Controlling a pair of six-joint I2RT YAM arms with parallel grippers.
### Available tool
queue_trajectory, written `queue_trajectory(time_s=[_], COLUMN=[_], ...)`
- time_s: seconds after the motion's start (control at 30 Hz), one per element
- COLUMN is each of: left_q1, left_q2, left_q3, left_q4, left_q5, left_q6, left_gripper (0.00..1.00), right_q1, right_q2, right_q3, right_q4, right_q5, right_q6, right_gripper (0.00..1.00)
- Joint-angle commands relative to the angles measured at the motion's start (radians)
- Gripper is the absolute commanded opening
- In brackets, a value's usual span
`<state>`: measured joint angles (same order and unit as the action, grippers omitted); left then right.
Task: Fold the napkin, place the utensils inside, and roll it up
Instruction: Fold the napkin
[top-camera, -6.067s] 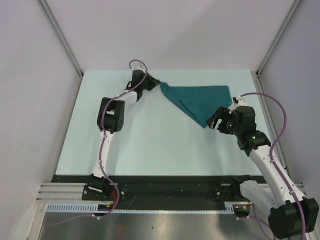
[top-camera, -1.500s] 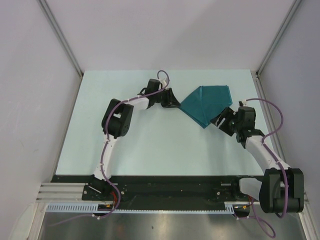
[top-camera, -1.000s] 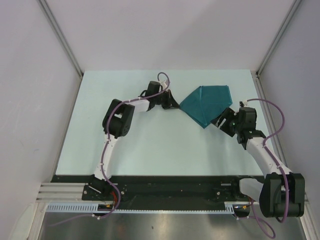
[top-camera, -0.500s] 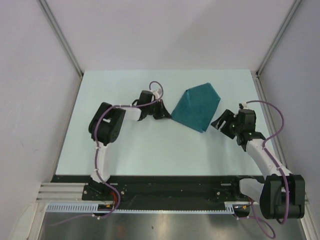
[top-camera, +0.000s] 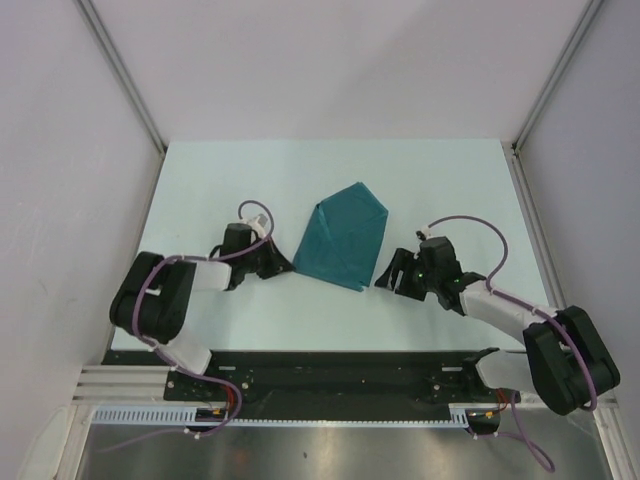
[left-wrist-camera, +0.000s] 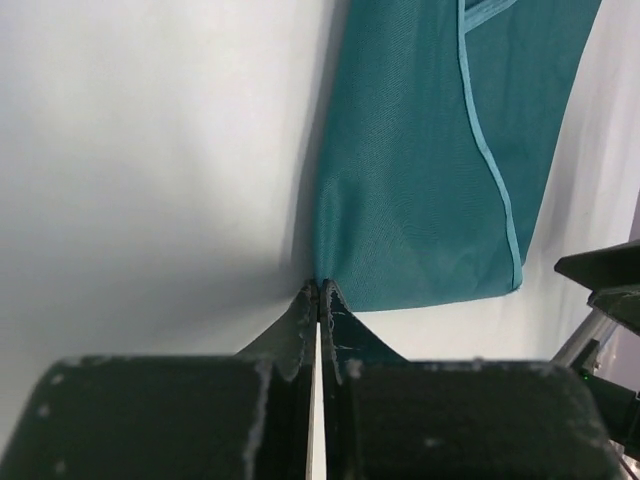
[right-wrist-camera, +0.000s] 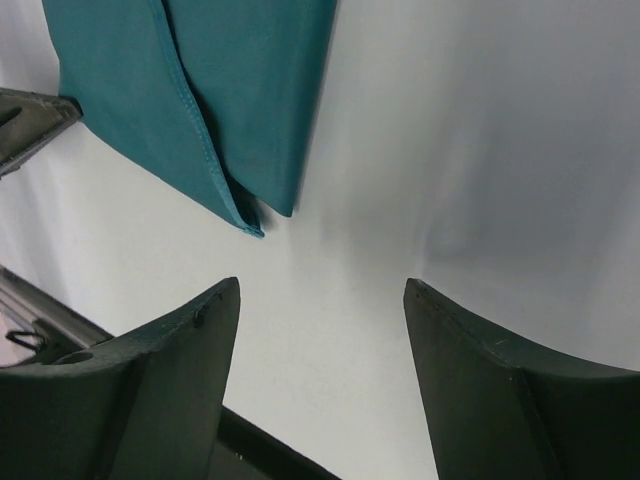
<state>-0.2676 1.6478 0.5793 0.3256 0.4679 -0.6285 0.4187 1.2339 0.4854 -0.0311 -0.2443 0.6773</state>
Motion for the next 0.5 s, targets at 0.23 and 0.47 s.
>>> queue_trajectory(time_s=[0.23,0.47], left_q1=[0.025,0.085], left_q2=[-0.324,-0.592], left_q3=[-0.02,0.085], left_q4=[-0.25,-0.514], left_q5=[-0.161,-0.25], left_q6=[0.058,0.139], left_gripper=[0.81,1.0], right_q1=[0.232,0.291], right_q2=[0.154,0.265], right_q3=[0.048,0.119], right_q4=[0.195,0.189], right_q5=[0.022,0.118], right_q6=[0.126,0.133], right_gripper=[0.64,0.6])
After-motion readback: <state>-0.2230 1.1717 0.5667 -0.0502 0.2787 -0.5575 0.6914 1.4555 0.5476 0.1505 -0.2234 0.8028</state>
